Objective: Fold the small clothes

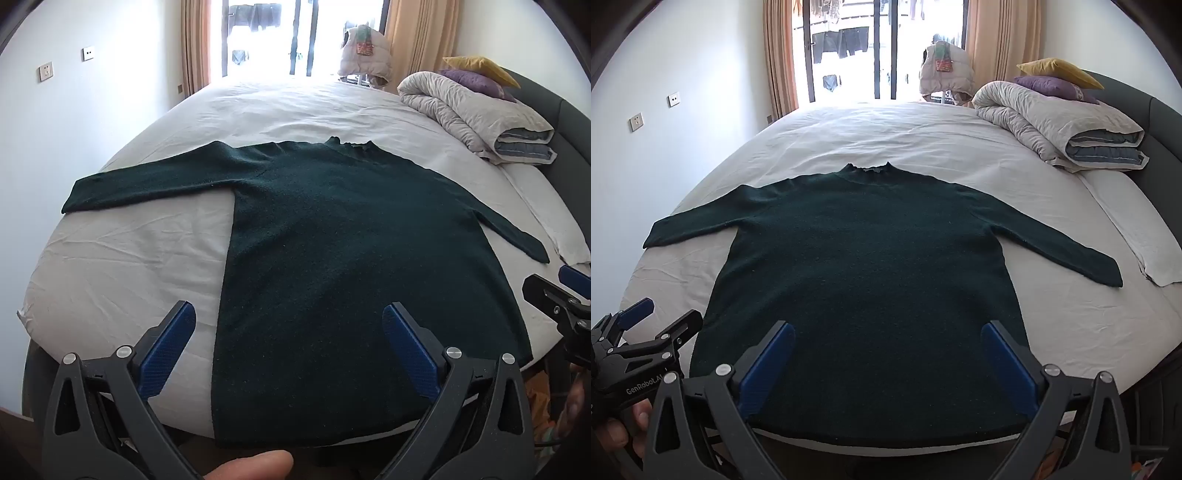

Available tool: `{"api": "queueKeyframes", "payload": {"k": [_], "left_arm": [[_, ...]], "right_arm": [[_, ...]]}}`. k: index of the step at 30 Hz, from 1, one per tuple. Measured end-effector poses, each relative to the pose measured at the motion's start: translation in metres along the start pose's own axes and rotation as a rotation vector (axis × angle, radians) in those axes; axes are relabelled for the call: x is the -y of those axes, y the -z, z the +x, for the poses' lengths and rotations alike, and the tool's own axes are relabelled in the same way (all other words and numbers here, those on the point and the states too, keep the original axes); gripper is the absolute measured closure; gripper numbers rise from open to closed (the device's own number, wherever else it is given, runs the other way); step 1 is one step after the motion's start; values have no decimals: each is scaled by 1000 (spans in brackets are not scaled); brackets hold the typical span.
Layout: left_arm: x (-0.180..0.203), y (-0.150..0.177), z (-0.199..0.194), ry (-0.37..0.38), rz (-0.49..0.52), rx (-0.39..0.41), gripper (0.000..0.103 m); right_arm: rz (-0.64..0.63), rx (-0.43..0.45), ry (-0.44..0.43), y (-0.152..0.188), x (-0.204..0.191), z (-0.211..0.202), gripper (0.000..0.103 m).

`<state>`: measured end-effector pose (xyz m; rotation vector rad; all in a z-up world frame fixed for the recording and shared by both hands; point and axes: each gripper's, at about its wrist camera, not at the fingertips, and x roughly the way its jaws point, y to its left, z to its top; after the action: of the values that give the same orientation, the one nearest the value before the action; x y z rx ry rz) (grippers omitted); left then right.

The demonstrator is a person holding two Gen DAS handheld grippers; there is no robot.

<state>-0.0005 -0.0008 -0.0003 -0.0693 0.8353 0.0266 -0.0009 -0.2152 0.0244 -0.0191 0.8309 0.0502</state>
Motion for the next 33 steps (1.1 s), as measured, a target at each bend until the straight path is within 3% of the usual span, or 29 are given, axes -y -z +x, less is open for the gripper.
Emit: {"api": "queueKeyframes", "payload": {"k": [33], "left_arm": [[-9, 0, 0, 9, -38, -14, 0]], "right_arm": [[-3, -1, 4, 2, 1, 2, 0]]}}
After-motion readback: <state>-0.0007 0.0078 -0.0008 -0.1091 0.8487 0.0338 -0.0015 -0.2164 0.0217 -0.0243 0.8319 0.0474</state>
